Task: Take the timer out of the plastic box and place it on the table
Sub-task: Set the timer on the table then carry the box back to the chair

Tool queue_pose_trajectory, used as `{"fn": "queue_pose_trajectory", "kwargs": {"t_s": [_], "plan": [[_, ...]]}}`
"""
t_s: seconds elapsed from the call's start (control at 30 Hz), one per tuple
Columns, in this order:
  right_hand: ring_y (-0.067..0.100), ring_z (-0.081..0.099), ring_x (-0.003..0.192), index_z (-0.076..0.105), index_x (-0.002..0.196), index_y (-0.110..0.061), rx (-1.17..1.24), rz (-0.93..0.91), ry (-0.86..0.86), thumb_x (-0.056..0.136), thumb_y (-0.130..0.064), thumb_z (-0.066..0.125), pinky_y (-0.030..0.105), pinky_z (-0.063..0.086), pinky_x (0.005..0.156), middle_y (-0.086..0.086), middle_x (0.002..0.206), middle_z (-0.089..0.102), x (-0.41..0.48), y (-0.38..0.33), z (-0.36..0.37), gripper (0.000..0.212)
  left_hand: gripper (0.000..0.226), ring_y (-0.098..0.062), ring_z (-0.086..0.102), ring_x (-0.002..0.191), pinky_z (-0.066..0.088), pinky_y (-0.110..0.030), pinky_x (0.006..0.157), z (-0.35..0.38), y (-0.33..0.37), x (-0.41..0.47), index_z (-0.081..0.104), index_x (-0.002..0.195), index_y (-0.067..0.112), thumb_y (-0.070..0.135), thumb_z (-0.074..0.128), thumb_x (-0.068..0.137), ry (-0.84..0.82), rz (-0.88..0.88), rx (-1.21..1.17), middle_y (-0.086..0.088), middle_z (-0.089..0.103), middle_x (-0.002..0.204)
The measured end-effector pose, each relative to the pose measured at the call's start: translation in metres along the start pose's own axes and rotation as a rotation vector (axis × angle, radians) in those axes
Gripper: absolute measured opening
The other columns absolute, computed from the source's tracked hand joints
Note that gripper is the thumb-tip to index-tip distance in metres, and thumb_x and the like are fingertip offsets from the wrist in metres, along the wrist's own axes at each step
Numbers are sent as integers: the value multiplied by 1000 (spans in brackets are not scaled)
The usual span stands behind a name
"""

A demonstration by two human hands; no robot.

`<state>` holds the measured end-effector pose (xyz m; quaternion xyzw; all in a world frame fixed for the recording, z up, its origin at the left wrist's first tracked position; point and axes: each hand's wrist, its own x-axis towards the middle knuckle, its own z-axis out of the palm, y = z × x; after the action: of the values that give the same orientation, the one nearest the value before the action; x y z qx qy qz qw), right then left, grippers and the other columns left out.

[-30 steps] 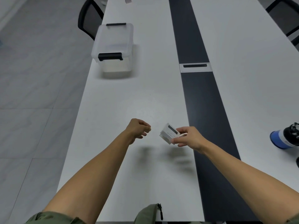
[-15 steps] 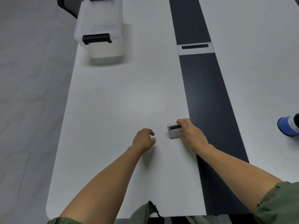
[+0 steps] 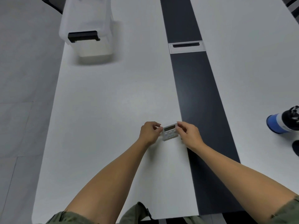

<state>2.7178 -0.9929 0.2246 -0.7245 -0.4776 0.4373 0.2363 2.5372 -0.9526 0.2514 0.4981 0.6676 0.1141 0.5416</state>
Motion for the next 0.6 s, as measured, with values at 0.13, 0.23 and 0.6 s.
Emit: {"fn": "queue_pose_trajectory", "kwargs": {"t_s": [0.13,0.23,0.6], "plan": [[18,66,87,69,118,-11,72,68,55,95,-25,58,39,58,77,2,102,72,2,1,4,29,29,-29,70,94,57,-45,89,3,4,12,67,116,6,22,57,93,-4,-8,-47,-13,70,109],[24,67,90,68,116,-10,124,103,36,94,-22,60,41,58,74,2,99,71,5,-2,0,26,26,-30,66,94,56,-38,82,2,8,17,62,116,3,17,53,96,-60,-32,-114,-16,67,108],[14,65,90,67,120,-14,232,190,-48,98,-17,55,33,56,74,-2,101,69,12,-3,-27,25,25,-24,56,84,49,-31,72,20,22,22,66,108,1,16,49,98,-115,-44,-174,-16,63,95]]}}
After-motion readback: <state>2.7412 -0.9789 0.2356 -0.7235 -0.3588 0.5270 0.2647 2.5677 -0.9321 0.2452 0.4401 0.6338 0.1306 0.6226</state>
